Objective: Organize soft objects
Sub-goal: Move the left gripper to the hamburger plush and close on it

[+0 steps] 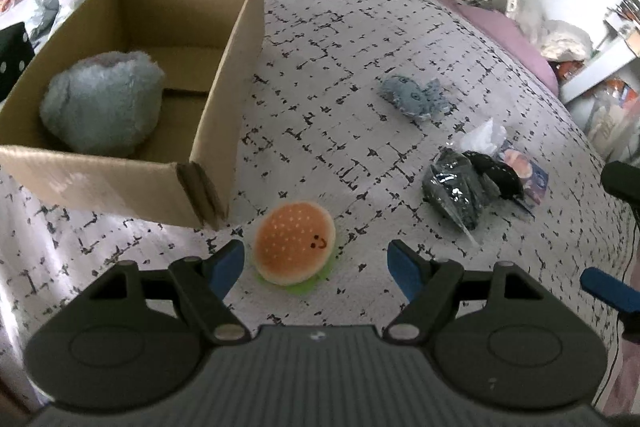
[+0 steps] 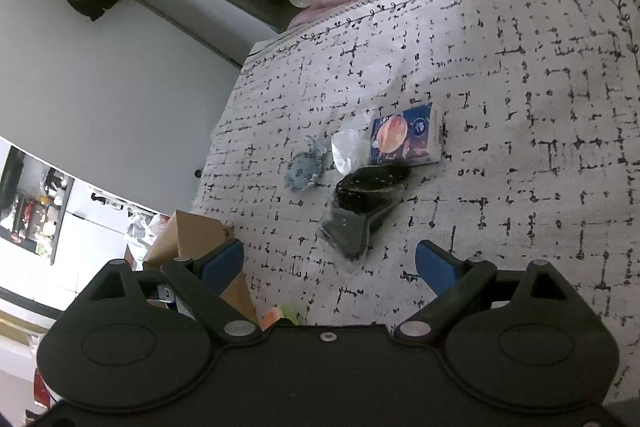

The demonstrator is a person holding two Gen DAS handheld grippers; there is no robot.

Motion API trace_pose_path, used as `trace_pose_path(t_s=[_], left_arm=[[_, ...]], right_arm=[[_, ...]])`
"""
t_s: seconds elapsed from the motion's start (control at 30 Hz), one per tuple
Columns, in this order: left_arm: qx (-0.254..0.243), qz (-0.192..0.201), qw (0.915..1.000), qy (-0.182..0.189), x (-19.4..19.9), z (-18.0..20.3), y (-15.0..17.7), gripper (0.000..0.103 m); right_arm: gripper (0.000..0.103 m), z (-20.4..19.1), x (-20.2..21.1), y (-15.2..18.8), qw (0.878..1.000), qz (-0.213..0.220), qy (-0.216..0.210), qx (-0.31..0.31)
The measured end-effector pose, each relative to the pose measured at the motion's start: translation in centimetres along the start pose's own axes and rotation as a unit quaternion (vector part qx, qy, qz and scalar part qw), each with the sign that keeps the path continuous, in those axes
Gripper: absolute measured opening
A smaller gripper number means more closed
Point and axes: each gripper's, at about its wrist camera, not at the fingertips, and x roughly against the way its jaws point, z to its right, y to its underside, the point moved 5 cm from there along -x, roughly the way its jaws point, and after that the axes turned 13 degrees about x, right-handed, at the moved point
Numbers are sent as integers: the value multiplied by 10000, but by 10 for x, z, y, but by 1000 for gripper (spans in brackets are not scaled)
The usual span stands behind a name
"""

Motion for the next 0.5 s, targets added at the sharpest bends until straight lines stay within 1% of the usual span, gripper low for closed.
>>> trace_pose_path(t_s=[0.13, 0.27, 0.33, 0.43, 0.5], left_arm=[[98, 38, 9999, -21, -7, 1, -1, 77], [137, 116, 9997, -158, -15, 0, -4, 77], [74, 165, 9995, -261, -18, 0, -4, 77], [28, 62, 9994, -326, -27, 0, -2, 77], [43, 73, 9991, -425, -32, -2, -2, 77]], right_arm=[[93, 2, -13, -4, 10000, -66, 41, 38], [91, 6, -29, -6, 9997, -206, 111, 50], [91, 9, -36, -7, 9995, -273, 141, 16], [89, 13, -45, -8, 9993, -343, 145, -61], [87, 17, -53, -9, 9989, -412, 214, -92]])
